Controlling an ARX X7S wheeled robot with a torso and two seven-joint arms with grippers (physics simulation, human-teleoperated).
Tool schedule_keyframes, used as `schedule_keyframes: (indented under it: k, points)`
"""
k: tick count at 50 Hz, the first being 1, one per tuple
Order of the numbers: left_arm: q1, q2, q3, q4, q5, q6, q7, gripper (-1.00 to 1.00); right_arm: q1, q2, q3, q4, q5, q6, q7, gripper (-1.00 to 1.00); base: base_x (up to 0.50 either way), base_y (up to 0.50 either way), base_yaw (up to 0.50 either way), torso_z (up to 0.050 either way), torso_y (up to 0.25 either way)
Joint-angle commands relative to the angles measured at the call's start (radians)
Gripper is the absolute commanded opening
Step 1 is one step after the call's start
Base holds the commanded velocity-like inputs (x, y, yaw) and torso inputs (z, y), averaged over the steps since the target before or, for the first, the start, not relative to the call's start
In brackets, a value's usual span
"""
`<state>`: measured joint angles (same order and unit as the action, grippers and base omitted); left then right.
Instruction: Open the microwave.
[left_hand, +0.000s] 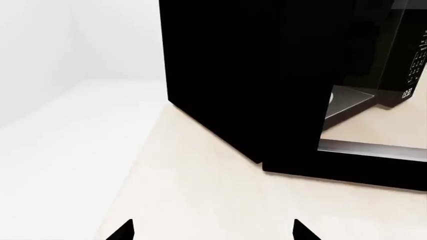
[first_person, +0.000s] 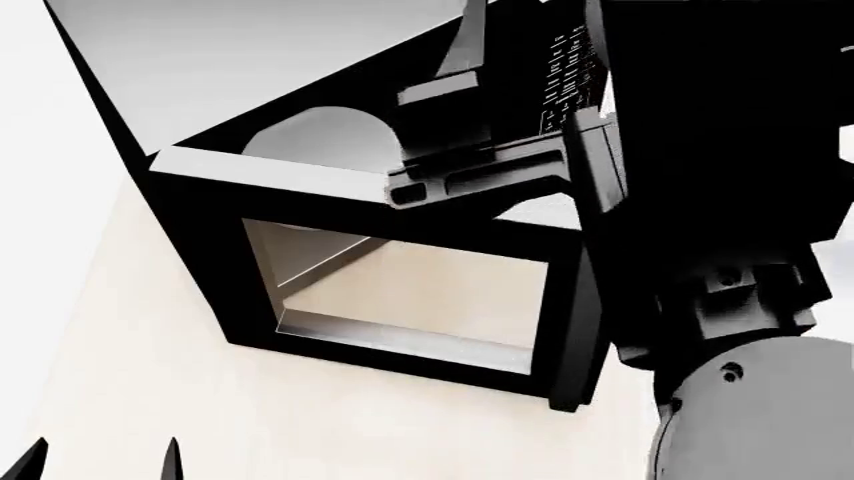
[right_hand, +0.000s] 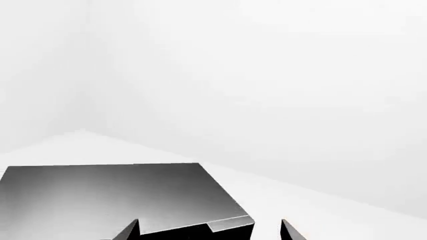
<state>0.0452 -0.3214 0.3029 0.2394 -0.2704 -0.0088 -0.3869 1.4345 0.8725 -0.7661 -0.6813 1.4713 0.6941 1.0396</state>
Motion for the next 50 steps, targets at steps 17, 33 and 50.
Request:
schedule_keyframes:
  k: [17,33,50]
  points:
    - [-0.004,-0.007,0.003,-0.001,-0.017,0.000,0.000,1.00,0.329,-0.223,-0.148,0.756,0.265,0.323,-0.256,1.00,0.00,0.00,0.00,0.000,0.000]
    - [-0.012,-0.008,0.006,-0.015,-0.024,0.002,0.001,1.00,0.429,-0.339,-0.225,1.062,0.232,0.422,-0.385,1.00,0.00,0.00,0.00,0.000,0.000]
    - [-0.009,-0.014,0.003,-0.006,-0.031,0.003,-0.008,1.00,0.423,-0.433,-0.281,1.274,0.210,0.456,-0.474,1.00,0.00,0.00,0.00,0.000,0.000]
